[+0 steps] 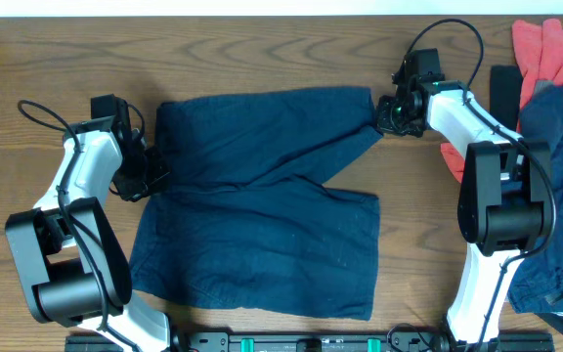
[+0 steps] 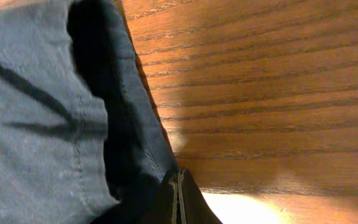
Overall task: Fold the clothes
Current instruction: 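Pull the waistband upward with both grippers to straighten the shorts, then release the shorts and move the right gripper to the right leg hem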
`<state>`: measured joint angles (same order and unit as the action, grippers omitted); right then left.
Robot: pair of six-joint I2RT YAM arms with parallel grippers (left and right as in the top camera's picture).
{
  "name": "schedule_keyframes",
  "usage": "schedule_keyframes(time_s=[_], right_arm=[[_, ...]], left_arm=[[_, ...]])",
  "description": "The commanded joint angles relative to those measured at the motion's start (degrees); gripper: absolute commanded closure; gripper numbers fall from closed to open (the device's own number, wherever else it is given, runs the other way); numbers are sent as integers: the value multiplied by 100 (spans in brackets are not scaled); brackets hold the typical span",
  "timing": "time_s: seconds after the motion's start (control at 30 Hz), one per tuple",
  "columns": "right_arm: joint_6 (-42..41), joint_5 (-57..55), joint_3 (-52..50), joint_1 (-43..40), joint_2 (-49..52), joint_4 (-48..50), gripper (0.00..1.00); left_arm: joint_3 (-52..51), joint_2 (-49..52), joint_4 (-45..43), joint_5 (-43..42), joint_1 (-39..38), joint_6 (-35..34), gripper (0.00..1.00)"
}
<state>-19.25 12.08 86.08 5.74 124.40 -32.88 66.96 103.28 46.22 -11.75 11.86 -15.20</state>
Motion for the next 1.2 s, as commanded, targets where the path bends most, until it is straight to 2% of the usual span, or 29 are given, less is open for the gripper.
schedule_keyframes(time_s=[0.0, 0.2, 0.3, 0.4, 0.47, 0.67, 0.7, 0.77, 0.87, 1.0, 1.17], right_arm=[[63, -332, -146, -92, 293, -155, 99], [66, -361, -144, -90, 293, -251, 99], [83, -363, -144, -90, 293, -273, 99], [109, -348, -136, -90, 264, -295, 89], [109, -363, -111, -96, 155, -385, 82], [151, -970, -90, -225, -643, -654, 72], [151, -1071, -90, -260, -820, -708, 68], [155, -1152, -90, -350, -1261, -883, 54], [157, -973, -90, -452, -1954, -1377, 25], [529, -286, -92, -404, -2490, -2118, 27], [883, 190, -275, 122, -2481, -3429, 30]], left_arm=[[125, -55, -48, 391, 72, -66, 94], [125, -55, -107, 529, 72, -160, 94], [125, -55, -37, 450, 61, -133, 84], [127, -55, 22, 455, 63, -2, 83], [149, -70, 109, 455, 74, 13, 76], [577, -352, 551, 658, 74, 59, 64], [686, -437, 660, 721, 74, 59, 62], [898, -649, 951, 732, 74, 55, 55], [1014, -1078, 1425, 728, 72, 55, 38], [1014, -1276, 1843, 328, 66, 55, 37], [730, -1248, 2103, -142, 28, 55, 37]])
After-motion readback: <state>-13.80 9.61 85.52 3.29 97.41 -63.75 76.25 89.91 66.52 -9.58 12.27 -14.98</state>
